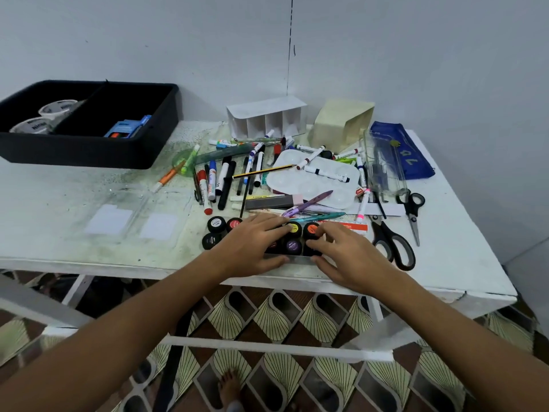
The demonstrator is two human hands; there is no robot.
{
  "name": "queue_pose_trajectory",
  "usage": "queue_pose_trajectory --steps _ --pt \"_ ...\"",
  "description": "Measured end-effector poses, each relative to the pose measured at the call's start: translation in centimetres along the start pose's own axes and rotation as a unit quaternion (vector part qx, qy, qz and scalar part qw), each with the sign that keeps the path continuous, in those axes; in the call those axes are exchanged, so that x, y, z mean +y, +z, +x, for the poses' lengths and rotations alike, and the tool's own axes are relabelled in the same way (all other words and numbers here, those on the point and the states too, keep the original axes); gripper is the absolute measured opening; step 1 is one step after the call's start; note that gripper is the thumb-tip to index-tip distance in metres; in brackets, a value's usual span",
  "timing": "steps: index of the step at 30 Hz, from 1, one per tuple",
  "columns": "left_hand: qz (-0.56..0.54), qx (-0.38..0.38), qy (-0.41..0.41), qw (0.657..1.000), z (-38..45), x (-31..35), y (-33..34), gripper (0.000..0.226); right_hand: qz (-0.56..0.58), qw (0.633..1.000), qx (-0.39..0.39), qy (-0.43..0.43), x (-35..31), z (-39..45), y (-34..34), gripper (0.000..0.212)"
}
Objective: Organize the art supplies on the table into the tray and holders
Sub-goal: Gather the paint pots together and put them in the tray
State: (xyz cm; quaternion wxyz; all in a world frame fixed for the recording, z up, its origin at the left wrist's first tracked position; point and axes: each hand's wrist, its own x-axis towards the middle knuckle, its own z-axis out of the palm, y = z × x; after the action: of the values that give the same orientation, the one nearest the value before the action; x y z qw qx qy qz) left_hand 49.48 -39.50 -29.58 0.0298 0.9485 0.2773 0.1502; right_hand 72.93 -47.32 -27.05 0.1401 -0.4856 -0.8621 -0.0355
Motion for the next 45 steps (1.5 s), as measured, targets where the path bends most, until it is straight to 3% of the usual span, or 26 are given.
queue_pose_trajectory --steps 3,13,26,37,45 --pt "-0.009 -0.005 -0.003 1.0 -0.7 -0.2 -0.3 0.067 0.001 1.0 0.018 0.002 0.1 0.4 0.3 0.027" --pt "0.026 -0.009 -0.048 0.998 -4.5 -3.8 -1.8 0.075 -0.021 0.997 -0.079 -0.009 -1.1 4.3 2.5 0.062" --pt "0.09 0.044 -0.021 0.995 -5.4 -4.4 0.3 0.07 -0.041 0.998 -0.028 -0.034 -0.7 4.0 4.3 0.06" --pt "0.13 -0.008 -0.023 0.991 -5.4 -4.1 -0.4 0.07 -0.019 0.998 -0.048 -0.027 -0.8 4.0 4.1 0.059" --pt "0.066 -0.048 -0.029 0.996 -5.9 -4.6 -2.1 0.071 0.006 0.997 -0.071 0.007 -1.1 4.7 3.6 0.064"
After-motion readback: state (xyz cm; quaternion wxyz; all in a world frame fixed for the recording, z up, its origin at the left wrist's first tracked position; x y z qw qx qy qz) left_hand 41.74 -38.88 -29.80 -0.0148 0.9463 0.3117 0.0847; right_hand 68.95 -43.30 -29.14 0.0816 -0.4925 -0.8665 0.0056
